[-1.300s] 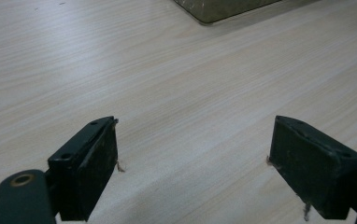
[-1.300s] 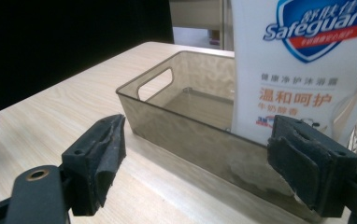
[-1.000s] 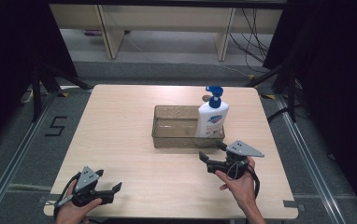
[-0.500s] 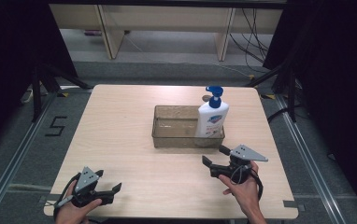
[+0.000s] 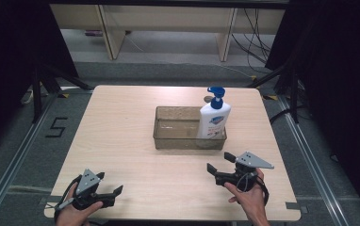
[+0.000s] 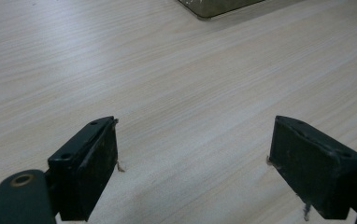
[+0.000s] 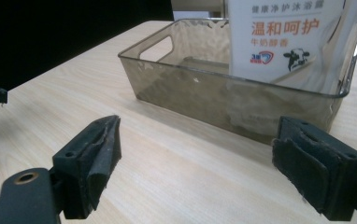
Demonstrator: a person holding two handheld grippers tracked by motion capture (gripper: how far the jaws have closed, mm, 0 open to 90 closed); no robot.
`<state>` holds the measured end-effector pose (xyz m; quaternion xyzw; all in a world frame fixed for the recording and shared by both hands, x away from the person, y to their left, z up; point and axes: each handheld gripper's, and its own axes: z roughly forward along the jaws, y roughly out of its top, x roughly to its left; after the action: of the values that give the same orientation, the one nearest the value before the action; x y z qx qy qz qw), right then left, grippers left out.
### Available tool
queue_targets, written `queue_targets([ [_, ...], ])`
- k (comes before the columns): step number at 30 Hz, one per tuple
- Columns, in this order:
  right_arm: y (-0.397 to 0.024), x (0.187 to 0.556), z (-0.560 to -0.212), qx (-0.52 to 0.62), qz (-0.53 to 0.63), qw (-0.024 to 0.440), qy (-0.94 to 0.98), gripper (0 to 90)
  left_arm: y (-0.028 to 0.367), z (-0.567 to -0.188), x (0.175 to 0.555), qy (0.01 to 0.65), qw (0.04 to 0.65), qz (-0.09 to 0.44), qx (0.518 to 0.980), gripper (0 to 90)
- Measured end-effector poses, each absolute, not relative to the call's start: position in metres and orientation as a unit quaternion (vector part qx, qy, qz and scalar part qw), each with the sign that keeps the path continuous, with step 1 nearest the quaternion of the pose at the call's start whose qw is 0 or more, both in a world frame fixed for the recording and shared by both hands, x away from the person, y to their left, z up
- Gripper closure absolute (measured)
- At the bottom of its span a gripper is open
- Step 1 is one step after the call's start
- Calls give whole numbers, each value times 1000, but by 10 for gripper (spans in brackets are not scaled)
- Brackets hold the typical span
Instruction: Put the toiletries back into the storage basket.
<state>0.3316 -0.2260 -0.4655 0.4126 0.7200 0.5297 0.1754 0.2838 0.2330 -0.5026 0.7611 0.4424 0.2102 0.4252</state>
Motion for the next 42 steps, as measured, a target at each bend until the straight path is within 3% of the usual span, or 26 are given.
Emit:
queue_targets([
  [6, -228, 326, -468, 420, 527, 158, 721, 154, 232, -504, 284, 441, 432, 207, 759, 147],
  [16, -233, 318, -470, 428, 519, 154, 724, 154, 232, -503, 284, 441, 425, 210, 762, 147],
  [18, -235, 319, -472, 417, 517, 171, 728, 154, 232, -503, 284, 441, 424, 210, 763, 147],
  [21, -236, 315, -472, 419, 518, 154, 730, 154, 232, -503, 283, 441, 424, 210, 763, 147],
  [25, -239, 312, -472, 417, 503, 170, 737, 154, 232, -503, 284, 441, 423, 211, 763, 147],
  [42, -245, 295, -475, 430, 504, 153, 733, 154, 232, -504, 284, 437, 426, 209, 764, 147],
])
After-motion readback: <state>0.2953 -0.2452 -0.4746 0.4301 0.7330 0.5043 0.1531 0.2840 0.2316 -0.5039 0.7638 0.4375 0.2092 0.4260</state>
